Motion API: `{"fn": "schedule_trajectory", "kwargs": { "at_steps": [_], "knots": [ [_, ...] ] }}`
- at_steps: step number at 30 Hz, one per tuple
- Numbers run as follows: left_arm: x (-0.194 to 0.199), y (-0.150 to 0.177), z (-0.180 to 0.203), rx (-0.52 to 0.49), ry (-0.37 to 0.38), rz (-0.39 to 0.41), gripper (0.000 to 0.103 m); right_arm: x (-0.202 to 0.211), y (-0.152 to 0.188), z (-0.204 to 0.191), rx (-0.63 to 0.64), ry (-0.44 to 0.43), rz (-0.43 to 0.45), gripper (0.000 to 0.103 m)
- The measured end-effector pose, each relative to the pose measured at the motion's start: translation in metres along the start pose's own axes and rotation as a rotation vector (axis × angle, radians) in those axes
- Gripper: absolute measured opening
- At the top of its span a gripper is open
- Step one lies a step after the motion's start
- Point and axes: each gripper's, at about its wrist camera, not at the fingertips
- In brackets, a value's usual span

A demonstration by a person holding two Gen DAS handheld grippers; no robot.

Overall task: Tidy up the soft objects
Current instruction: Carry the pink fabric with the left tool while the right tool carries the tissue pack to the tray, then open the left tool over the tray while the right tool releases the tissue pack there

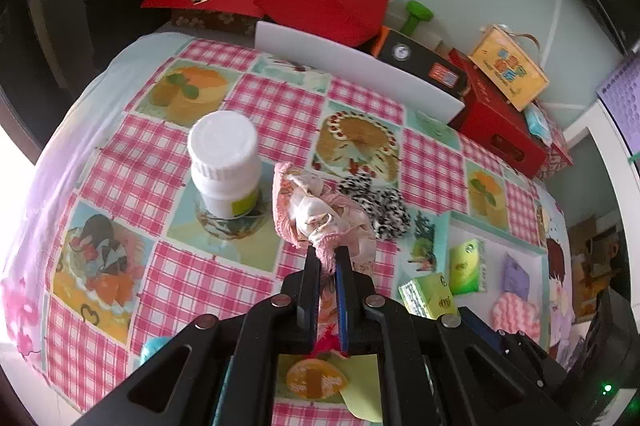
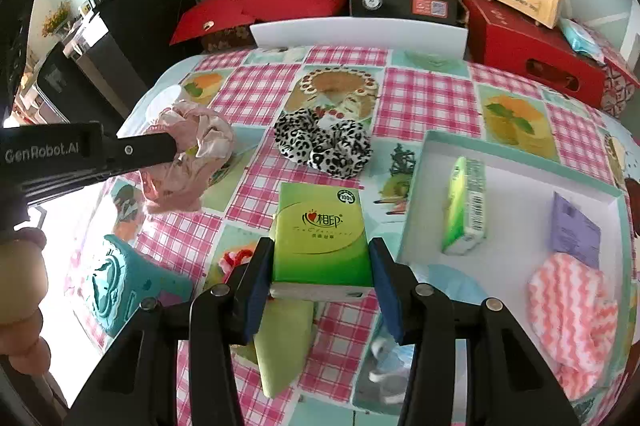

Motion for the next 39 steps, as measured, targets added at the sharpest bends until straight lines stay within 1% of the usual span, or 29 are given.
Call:
{"fn": "schedule_trajectory", "kwargs": {
  "at_steps": [9,16,19,25,29,35,39],
  "knots": [
    [0.01,0.011,0.038,-0.078,0.013,0.007,0.008,0.027,0.006,0.032,-0.068,0.018,0.043,0.05],
    [0.011,0.018,0.071,-0.141,0.03,0.001,0.008,0.045,0.014,0.078,-0.164,0.065,0.058,0.05],
    [0.008,0.023,0.089,-0.177,0.049,-0.007,0.008,0.051,0.022,0.104,-0.216,0.099,0.057,0.05],
    [-0.006,0.036,0.131,-0.259,0.091,-0.05,0.008,0.06,0.04,0.151,-0.315,0.167,0.05,0.05],
    [-0.017,0.046,0.155,-0.312,0.114,-0.077,0.008,0.064,0.049,0.172,-0.352,0.193,0.047,0.05],
    [-0.034,0.059,0.186,-0.386,0.133,-0.116,0.008,0.068,0.056,0.187,-0.381,0.203,0.047,0.05],
    [-0.044,0.067,0.194,-0.404,0.141,-0.156,0.008,0.065,0.057,0.186,-0.374,0.208,0.04,0.05]
  ]
}}
Point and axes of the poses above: each gripper's, at about its wrist camera, not at the fingertips, and x roughly against the way its jaws point, z to its right, y to its underside, and after that the axes turned 10 degrees about -x, right-handed
